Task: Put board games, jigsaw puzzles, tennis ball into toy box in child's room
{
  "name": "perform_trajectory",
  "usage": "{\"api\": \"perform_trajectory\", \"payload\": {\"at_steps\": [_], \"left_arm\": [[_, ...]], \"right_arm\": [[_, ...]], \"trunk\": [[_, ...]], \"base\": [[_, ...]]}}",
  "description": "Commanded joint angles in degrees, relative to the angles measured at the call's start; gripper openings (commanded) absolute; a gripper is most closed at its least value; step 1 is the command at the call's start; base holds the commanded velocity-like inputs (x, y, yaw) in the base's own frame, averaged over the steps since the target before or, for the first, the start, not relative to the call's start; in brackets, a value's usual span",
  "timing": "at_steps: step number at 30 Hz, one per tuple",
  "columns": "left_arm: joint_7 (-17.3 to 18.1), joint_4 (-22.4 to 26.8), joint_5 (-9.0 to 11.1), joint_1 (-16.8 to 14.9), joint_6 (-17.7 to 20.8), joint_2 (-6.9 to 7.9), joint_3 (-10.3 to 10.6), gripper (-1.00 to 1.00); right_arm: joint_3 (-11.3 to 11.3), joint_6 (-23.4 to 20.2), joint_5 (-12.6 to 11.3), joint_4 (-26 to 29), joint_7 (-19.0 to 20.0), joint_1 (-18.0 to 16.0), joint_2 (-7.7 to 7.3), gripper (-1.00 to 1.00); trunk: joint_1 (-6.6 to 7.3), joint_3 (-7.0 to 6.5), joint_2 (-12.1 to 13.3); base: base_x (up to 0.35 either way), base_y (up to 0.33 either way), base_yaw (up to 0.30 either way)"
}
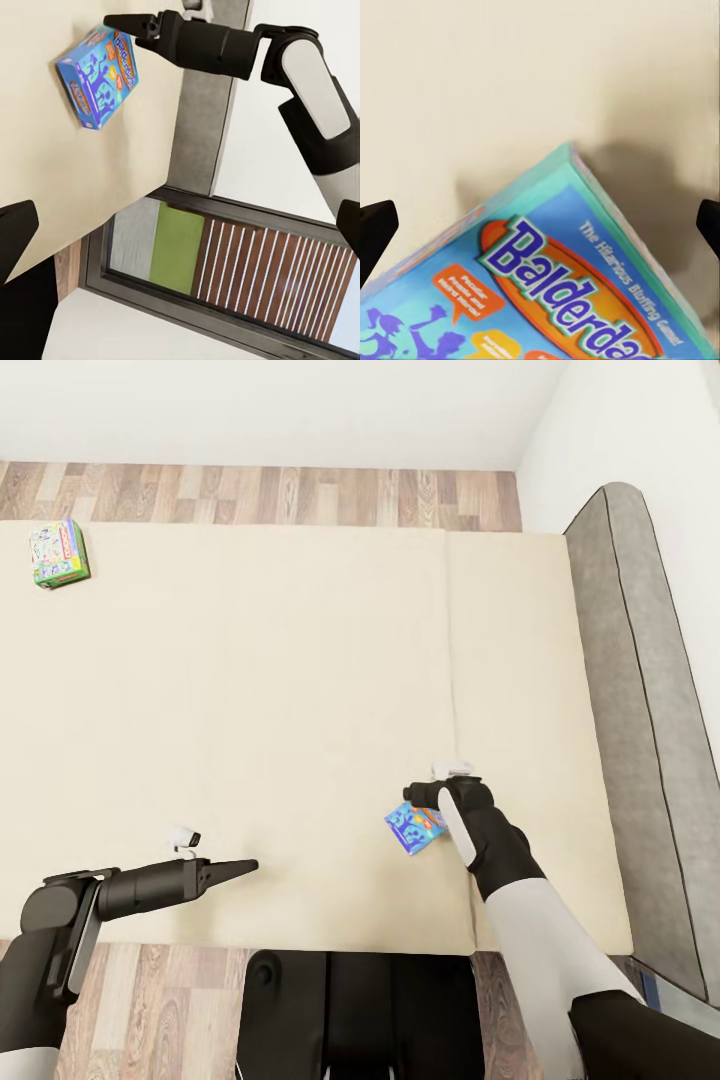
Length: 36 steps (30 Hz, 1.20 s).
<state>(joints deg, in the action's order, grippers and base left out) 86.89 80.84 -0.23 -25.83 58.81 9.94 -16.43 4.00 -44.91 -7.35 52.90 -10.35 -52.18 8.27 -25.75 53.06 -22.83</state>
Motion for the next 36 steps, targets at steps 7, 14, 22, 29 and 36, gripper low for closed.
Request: {"api": "perform_trajectory", "payload": {"at_steps": [7, 14, 22, 29, 36], "left_arm": [[0.21, 0.02, -0.04, -0.01, 0.6, -0.01, 0.0, 1.0], [0.21, 0.02, -0.04, -0.01, 0.6, -0.01, 0.0, 1.0], [0.21, 0.02, 0.04, -0.01, 0.54, -0.01, 0.07, 1.0], [0.21, 0.02, 0.05, -0.01, 0.52, -0.01, 0.08, 1.0], [0.21, 0.02, 0.05, -0.01, 0.44, -0.01, 0.09, 1.0]], "right_arm": [[0.05, -0.38, -0.61, -0.13, -0.49, -0.01, -0.42, 1.0], [0.04, -0.61, -0.57, -0.22, -0.45, 0.05, -0.45, 1.0], [0.18, -0.74, -0.58, -1.33, -0.15, 0.06, -0.39, 1.0], [0.19, -0.91, -0.9, -2.95, 0.2, 0.06, -0.29, 1.0], [0.2, -1.24, -1.3, -3.66, 0.32, 0.06, -0.12, 1.0]], "trunk": [[-0.03, 0.06, -0.09], [-0.03, 0.06, -0.09], [-0.03, 0.06, -0.09], [-0.03, 0.06, -0.09], [-0.03, 0.06, -0.09]], "base": [[0.0, 0.0, 0.0], [0.0, 0.0, 0.0], [0.0, 0.0, 0.0], [0.0, 0.0, 0.0], [0.0, 0.0, 0.0]]}}
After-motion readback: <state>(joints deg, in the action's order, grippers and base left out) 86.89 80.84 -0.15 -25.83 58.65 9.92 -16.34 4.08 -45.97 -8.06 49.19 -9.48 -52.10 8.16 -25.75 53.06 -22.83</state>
